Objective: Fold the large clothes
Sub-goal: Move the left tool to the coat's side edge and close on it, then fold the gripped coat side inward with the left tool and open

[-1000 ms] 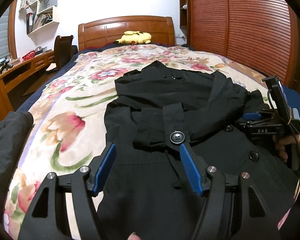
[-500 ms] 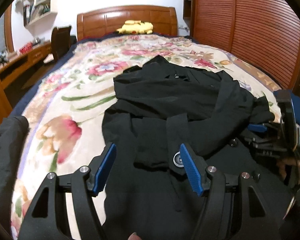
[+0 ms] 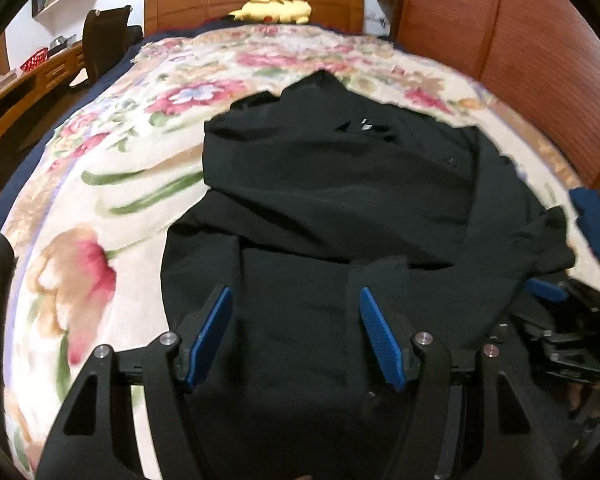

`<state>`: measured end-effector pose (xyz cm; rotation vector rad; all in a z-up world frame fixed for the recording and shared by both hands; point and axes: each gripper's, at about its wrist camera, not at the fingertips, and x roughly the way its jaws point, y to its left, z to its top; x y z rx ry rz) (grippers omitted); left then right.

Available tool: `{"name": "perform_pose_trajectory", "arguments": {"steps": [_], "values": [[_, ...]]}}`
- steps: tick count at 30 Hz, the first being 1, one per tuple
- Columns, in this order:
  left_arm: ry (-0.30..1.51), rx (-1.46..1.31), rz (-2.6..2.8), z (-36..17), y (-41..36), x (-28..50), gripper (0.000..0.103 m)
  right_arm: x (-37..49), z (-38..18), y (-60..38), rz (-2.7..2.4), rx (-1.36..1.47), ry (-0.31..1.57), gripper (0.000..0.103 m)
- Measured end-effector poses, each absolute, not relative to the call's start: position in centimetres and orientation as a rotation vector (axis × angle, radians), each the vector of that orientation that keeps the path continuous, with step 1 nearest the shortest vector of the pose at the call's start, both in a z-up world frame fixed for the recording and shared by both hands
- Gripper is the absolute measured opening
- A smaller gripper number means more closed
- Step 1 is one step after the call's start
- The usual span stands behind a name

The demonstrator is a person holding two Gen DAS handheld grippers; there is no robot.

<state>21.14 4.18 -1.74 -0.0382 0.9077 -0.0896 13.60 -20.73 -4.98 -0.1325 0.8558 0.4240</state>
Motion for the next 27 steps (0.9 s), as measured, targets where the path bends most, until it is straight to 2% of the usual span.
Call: {"name": "perform_pose_trajectory", "arguments": {"steps": [11, 15, 16, 17, 20, 27], "values": [[0.968, -0.142, -0.135, -3.9, 4.8, 22.8, 0.063, 13.7, -5.0, -20.6, 0.432, -0.135, 0.858, 0.069], [0.964, -0.121, -0.158, -4.0, 4.1, 22.2, 0.038, 13.7, -5.0, -20.6, 0.432, -0.136, 0.858, 0.069], [0.960, -0.098, -0.155, -3.9, 3.9, 21.9, 0.022, 13.6, -5.0, -20.6, 0.434, -0.135, 0.858, 0.069], [0.956, -0.083, -0.157, -3.8, 3.7, 21.7, 0.012, 13.6, -5.0, -20.7, 0.435, -0.134, 0.857, 0.069], [0.908, -0.034, -0.172, -2.4, 3.1, 20.1, 0.004, 13.4, -4.8, -20.8, 0.441, -0.126, 0.849, 0.069], [0.770, 0.020, -0.189, 1.5, 2.5, 14.2, 0.002, 12.4, -3.5, -22.7, 0.500, -0.050, 0.821, 0.069]]}}
